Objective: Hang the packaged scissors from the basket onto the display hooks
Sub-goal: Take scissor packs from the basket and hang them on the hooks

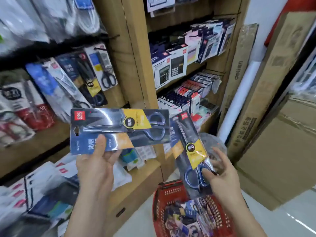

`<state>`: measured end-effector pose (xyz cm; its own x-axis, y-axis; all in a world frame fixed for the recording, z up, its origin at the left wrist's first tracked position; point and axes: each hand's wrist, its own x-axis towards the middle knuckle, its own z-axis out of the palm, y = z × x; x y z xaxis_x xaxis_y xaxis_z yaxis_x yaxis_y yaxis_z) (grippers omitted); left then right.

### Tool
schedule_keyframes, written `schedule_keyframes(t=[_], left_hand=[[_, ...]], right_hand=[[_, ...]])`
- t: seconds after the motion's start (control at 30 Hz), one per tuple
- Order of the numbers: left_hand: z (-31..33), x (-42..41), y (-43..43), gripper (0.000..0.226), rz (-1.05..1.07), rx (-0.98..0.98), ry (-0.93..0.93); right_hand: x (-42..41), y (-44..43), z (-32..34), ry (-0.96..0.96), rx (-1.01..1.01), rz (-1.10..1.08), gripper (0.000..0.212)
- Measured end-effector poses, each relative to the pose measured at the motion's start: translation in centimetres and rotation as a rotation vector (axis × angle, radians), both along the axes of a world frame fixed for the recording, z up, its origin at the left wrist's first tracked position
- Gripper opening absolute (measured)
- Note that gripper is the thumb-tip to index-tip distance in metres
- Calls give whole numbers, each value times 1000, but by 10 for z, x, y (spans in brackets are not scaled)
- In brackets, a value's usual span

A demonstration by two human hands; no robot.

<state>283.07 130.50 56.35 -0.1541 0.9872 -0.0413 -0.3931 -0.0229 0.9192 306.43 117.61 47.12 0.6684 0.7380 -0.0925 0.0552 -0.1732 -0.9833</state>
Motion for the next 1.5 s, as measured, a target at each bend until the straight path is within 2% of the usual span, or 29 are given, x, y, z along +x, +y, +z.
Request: schedule_keyframes(t=[0.07, 0.23, 0.3, 0.37, 0.43, 0.5, 0.57, 0.6, 0.63, 0.7, 0.83, 0.93, 1.07, 1.13, 1.2, 1.3, 1.33, 1.43, 1.5], left_hand=[[3, -26, -3, 16, 41, 41, 79], [3, -68, -13, 4, 166, 2, 154], [3, -81, -16, 24, 208, -9, 227], [7, -98, -19, 48, 206, 59, 427], [15, -114, -22, 53, 151, 140, 616], [23, -129, -19, 53, 97, 93, 660], [27, -144, -17, 54, 75, 85, 686], [28, -152, -17, 51, 57, 98, 683], [30, -158, -18, 49, 28, 113, 685], [31, -171, -16, 49, -52, 127, 697], [32, -190, -2, 44, -141, 94, 616], [28, -190, 8, 42, -174, 69, 602], [29, -181, 25, 49, -207, 64, 598], [30, -177, 35, 51, -214, 74, 579], [32, -170, 44, 44, -218, 117, 597], [36, -153, 58, 25, -217, 145, 649], [35, -146, 63, 22, -215, 142, 664], [36, -126, 81, 21, -214, 130, 722], [38, -115, 94, 17, -201, 124, 753]], right_hand=[[-1, 10, 10, 48, 73, 36, 49], [-30, 37, 31, 227, 209, 181, 43], [-57, 48, 40, 280, 252, 213, 40], [-89, 56, 49, 329, 299, 292, 36], [-119, 61, 53, 351, 344, 387, 31], [-149, 66, 58, 364, 355, 457, 40], [-173, 73, 56, 359, 353, 499, 67], [-186, 76, 57, 337, 346, 510, 73], [-197, 80, 57, 320, 338, 509, 65], [-218, 87, 55, 303, 345, 491, 28], [-244, 94, 51, 234, 317, 462, 26], [-248, 99, 53, 266, 327, 413, 24], [-244, 116, 59, 185, 344, 294, 16], [-236, 127, 60, 172, 356, 263, 32], [-224, 141, 61, 186, 351, 233, 24], [-204, 164, 66, 213, 355, 233, 28], [-197, 174, 67, 210, 365, 242, 37], [-182, 201, 79, 196, 400, 255, 85], [-171, 221, 83, 189, 429, 273, 88]])
